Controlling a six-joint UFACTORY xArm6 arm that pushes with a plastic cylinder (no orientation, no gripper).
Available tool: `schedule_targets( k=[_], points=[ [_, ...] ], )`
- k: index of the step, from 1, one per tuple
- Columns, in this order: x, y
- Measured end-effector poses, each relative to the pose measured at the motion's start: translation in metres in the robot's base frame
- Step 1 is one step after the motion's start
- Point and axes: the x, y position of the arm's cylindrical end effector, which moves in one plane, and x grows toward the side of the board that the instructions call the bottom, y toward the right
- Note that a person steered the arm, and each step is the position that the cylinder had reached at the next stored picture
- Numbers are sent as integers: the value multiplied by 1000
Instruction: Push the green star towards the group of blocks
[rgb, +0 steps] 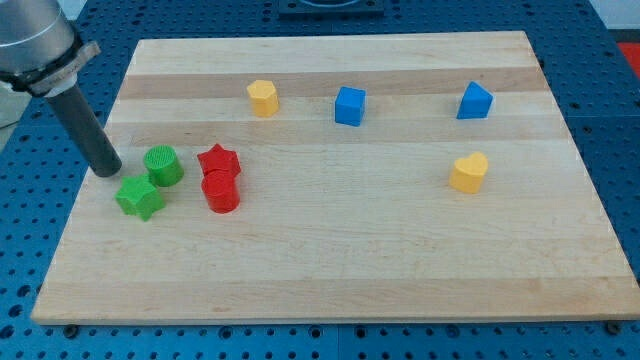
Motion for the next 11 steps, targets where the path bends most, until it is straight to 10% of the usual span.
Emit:
schedule_targets(
  k=[4,6,11],
  points=[
    [-9,58],
    [-9,-37],
    [72,4]
  ],
)
